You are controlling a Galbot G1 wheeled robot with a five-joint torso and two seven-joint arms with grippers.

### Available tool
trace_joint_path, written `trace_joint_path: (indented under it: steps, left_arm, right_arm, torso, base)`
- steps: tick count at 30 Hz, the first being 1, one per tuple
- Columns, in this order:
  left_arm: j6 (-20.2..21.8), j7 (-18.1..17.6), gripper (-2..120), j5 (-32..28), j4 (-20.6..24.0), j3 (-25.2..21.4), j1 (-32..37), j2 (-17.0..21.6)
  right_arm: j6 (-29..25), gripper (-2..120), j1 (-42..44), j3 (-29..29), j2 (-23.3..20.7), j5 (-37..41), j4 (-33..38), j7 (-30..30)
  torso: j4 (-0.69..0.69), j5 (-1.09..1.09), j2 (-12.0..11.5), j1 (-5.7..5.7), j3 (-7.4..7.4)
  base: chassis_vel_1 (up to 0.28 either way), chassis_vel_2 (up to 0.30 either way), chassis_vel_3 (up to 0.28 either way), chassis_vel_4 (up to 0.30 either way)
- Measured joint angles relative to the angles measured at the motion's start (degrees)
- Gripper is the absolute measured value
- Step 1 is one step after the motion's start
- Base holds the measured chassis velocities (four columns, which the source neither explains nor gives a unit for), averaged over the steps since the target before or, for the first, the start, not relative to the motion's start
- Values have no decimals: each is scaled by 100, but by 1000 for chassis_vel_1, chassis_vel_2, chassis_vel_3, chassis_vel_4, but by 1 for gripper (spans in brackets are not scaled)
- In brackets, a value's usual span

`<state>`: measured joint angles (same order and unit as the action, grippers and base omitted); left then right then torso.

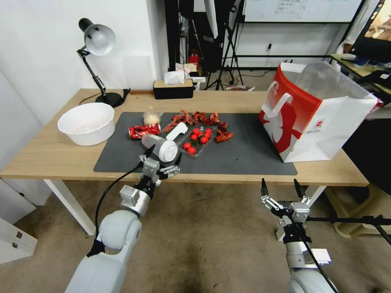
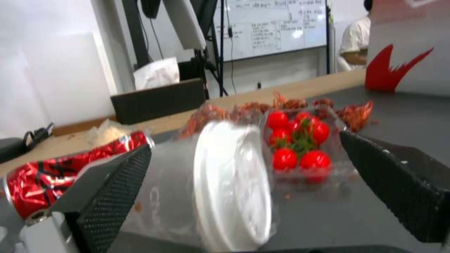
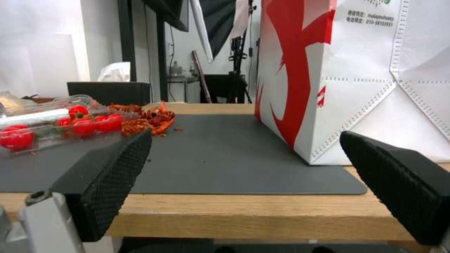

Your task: Pick up the trash from the table and place it into the takeout bag.

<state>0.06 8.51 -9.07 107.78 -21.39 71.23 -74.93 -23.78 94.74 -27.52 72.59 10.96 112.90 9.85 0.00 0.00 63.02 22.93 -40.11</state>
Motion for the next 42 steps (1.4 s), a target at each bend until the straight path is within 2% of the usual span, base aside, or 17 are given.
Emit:
trace_joint_path:
  steps: [4, 8, 9, 12, 13, 16, 17, 19, 26, 30, 34, 37, 42]
  left_arm:
    - [3, -1, 94, -23, -198, 9, -98, 49]
    - [3, -4, 75, -21, -311, -15, -164, 101]
    - [3, -4, 75, -21, -311, -15, -164, 101]
    - [3, -6, 61, -9, -320, -25, -151, 112]
    - [3, -6, 61, -9, -320, -25, -151, 112]
    - [3, -6, 48, 11, -302, -39, -96, 105]
    - [3, -6, 48, 11, -302, -39, -96, 105]
    - [2, -6, 40, 42, -295, -44, -60, 92]
    - [-5, -6, 39, 65, -253, -73, -23, 84]
    - [-12, -4, 30, 78, -233, -95, -14, 87]
    - [-19, 1, 15, 91, -217, -108, -10, 92]
    - [-26, 3, 11, 92, -212, -116, -9, 97]
    - [-69, 6, 10, 92, -181, -157, -9, 104]
  right_arm:
    - [6, 100, -13, -3, 16, -2, 0, 3]
    - [17, 100, -15, -2, 30, 3, 15, 10]
    - [17, 100, -15, -2, 30, 3, 15, 10]
    - [19, 100, -21, 0, 36, 8, 17, 12]
    - [19, 100, -21, 0, 36, 8, 17, 12]
    - [19, 100, -33, 0, 36, 11, 17, 14]
    - [19, 100, -33, 0, 36, 11, 17, 14]
    - [19, 100, -37, 0, 36, 12, 17, 15]
    - [14, 100, -34, -1, 43, 12, 19, 17]
    - [12, 100, -33, -2, 49, 12, 29, 17]
    - [9, 100, -35, -3, 60, 12, 29, 19]
    - [8, 100, -37, -5, 62, 12, 30, 19]
    - [6, 100, -42, -7, 68, 12, 36, 20]
  torso:
    - [0, 0, 0, 0, 0]
    - [0, 0, 0, 0, 0]
    - [0, 0, 0, 0, 0]
    - [0, 0, 0, 0, 0]
    - [0, 0, 0, 0, 0]
    - [0, 0, 0, 0, 0]
    - [0, 0, 0, 0, 0]
    - [0, 0, 0, -1, 0]
    - [0, 0, 0, -1, 0]
    - [0, 0, 0, -1, 1]
    - [0, 0, 0, -1, 0]
    - [0, 0, 0, -1, 0]
    - [0, 0, 0, -1, 0]
  base:
    - [0, 0, 0, 0]
    - [0, 0, 0, 0]
    - [0, 0, 0, 0]
    - [0, 0, 0, 0]
    - [0, 0, 0, 0]
    - [0, 0, 0, 0]
    - [0, 0, 0, 0]
    - [0, 0, 0, 0]
    - [0, 0, 0, 0]
    - [0, 0, 0, 0]
    - [0, 0, 0, 0]
    - [0, 0, 0, 0]
    - [0, 0, 0, 0]
